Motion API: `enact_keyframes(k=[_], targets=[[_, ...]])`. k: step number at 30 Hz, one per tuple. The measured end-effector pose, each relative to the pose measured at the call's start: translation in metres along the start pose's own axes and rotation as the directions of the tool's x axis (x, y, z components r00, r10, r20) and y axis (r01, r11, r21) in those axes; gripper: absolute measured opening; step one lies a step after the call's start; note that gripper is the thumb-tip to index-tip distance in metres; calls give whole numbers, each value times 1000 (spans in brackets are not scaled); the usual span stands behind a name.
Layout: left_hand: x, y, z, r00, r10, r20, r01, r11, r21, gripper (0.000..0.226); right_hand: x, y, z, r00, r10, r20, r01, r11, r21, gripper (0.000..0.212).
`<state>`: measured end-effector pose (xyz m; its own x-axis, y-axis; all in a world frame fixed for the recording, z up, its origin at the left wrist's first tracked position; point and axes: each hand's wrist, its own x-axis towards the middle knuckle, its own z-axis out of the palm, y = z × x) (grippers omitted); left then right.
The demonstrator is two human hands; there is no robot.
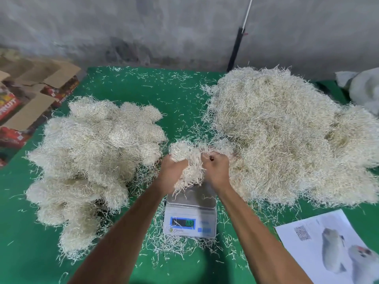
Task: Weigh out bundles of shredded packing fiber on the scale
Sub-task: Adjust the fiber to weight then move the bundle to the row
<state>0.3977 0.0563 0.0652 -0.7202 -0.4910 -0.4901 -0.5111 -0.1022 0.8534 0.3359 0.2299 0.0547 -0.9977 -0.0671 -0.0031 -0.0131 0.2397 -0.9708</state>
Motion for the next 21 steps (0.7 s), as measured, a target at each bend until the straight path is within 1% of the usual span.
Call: enact_keyframes(k=[1, 3, 6, 9, 10, 12, 13, 14, 15, 16, 17, 18, 19, 20, 21], targets=[[0, 1, -3, 1000, 6, -27, -6, 1000, -13, 87, 2, 0, 0, 1000, 6, 26, -6, 1000, 25, 31], [3, -1, -11, 996, -16, -91, 12, 999, -51, 90, 3, 4, -9, 999, 40, -19, -39, 998, 50, 26], [10, -1, -19, 995, -59, -83, 50, 993, -105, 96, 10, 7, -18, 993, 70, -97, -61, 994, 92, 31], [6, 1, -20, 993, -41, -109, 33, 996, -83, 97, 10, 7, -15, 996, 52, -69, -49, 998, 47, 39], [8, 0, -22, 993, -29, -115, 22, 998, -67, 97, 10, 5, -14, 994, 76, -77, -70, 995, 75, 41], [7, -2, -24, 998, 3, -61, -3, 1000, -6, 95, 12, 1, -13, 987, 148, -69, -133, 973, 187, 40], [2, -3, -24, 999, 34, 0, -34, 999, 26, 88, 13, -3, -11, 985, 165, -42, -152, 965, 214, 39], [-5, -1, -22, 994, 61, 96, -69, 994, 88, 71, 12, -8, -8, 988, 153, -21, -145, 967, 209, 38], [-11, 0, -19, 981, 57, 183, -93, 976, 198, 57, 11, -14, -5, 992, 123, 0, -121, 977, 176, 38], [-16, 2, -15, 965, 66, 255, -143, 944, 298, 63, 10, -18, -2, 996, 90, 28, -93, 986, 139, 39], [-17, 1, -10, 953, 45, 301, -168, 902, 397, 91, 9, -24, 0, 996, 68, 56, -73, 992, 99, 40], [-18, 2, -6, 951, 7, 310, -163, 862, 480, 125, 9, -27, 1, 995, 60, 81, -65, 996, 66, 43], [-18, 2, -4, 949, -35, 313, -142, 839, 525, 145, 9, -28, 2, 993, 59, 99, -63, 997, 43, 44], [-17, 2, -4, 946, -57, 318, -129, 836, 533, 152, 10, -28, 3, 992, 61, 110, -64, 998, 25, 45], [-15, 2, -7, 941, -79, 328, -113, 844, 525, 155, 10, -26, 4, 991, 66, 115, -68, 998, 11, 44]])
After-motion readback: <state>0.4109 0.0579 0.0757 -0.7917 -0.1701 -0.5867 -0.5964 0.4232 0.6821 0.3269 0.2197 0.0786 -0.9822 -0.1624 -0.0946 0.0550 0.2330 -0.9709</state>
